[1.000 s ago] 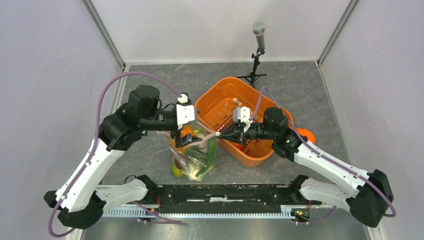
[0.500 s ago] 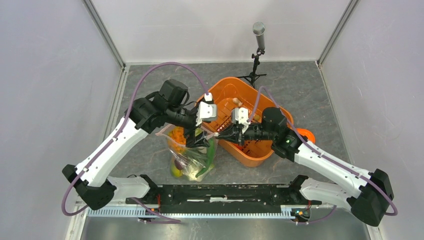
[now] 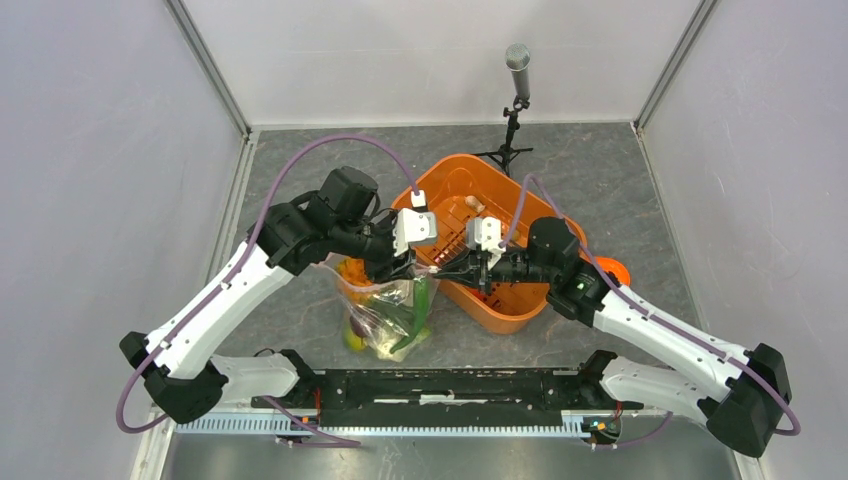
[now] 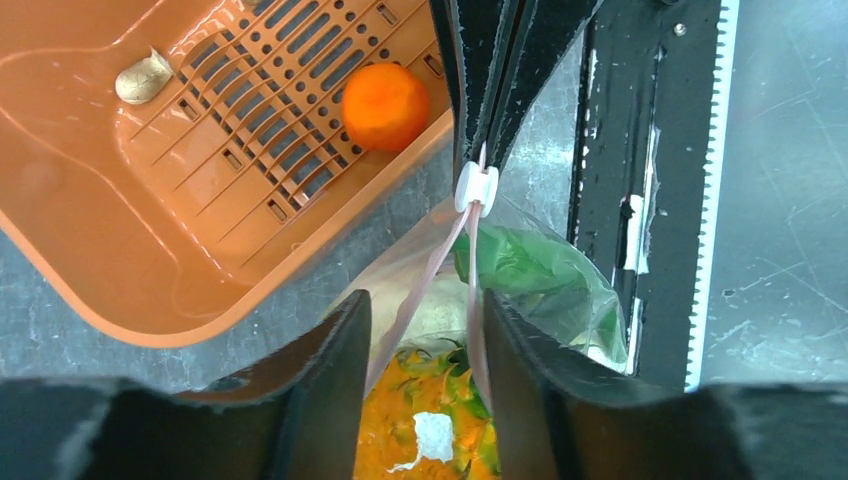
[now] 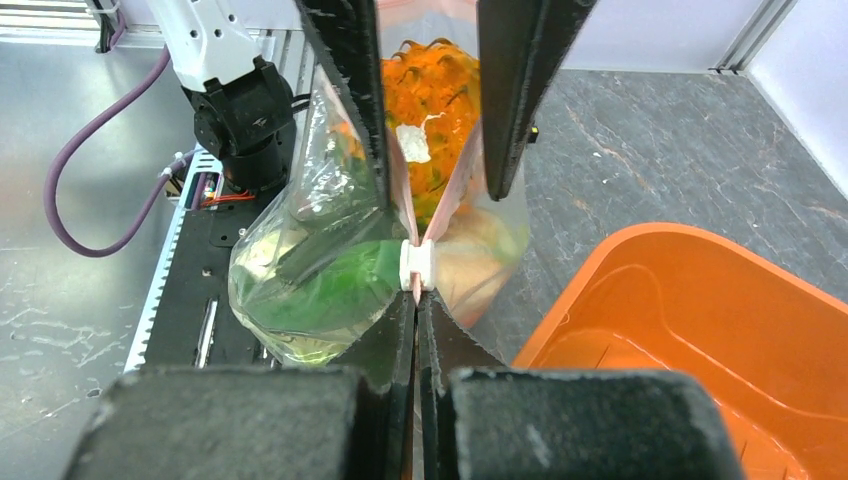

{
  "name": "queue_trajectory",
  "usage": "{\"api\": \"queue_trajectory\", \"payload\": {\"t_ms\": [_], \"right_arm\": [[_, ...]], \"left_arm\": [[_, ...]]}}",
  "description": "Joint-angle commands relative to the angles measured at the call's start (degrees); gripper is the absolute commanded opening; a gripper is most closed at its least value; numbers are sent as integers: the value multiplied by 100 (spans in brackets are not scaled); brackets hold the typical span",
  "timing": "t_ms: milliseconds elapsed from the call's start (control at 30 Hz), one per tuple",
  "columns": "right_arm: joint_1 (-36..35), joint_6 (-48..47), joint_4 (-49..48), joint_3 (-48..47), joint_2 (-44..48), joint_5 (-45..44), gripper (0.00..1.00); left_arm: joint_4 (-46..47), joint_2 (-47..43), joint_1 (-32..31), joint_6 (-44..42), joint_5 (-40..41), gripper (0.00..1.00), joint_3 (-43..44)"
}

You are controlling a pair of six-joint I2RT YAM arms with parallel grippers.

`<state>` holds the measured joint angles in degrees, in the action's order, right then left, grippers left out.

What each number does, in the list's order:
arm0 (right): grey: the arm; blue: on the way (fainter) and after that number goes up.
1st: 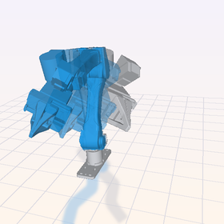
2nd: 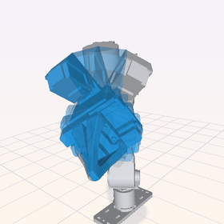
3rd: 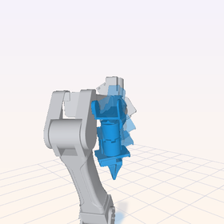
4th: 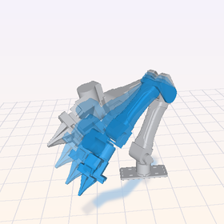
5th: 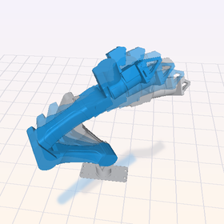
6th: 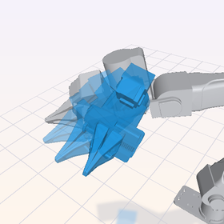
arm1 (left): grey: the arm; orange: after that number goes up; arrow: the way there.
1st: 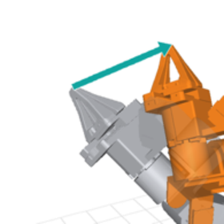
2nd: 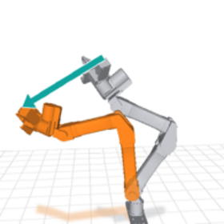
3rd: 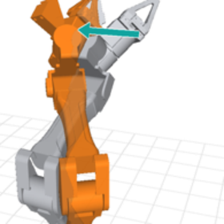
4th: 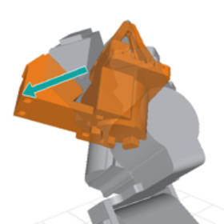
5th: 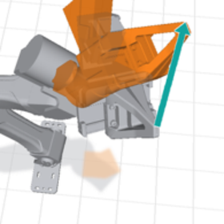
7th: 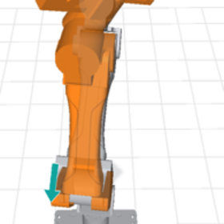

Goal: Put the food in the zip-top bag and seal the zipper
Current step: Adjust the zipper food storage bag at the center of the board, then zip the zipper food storage bag at the center of the board.

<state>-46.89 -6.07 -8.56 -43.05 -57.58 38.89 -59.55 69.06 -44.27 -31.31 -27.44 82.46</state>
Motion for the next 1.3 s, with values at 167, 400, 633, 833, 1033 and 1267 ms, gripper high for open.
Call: {"api": "queue_trajectory", "payload": {"t_ms": [167,400,633,833,1033,1267], "right_arm": [[-109,53,-269,-213,150,-105,0],[-140,92,-360,-196,159,-187,0],[-254,132,-472,-161,-52,-189,22],[-275,303,-1076,123,-59,-85,46],[-280,844,-1604,98,-355,181,37],[-285,729,-1413,191,-324,4,32]], "left_arm": [[93,-98,-20,250,408,20,135],[97,-272,-20,223,253,2,166],[396,-661,-19,228,-224,2,-72],[616,-802,-20,269,-346,2,-243],[767,-861,-20,313,-411,2,-299],[910,-1007,-20,284,-251,2,-432]]}}
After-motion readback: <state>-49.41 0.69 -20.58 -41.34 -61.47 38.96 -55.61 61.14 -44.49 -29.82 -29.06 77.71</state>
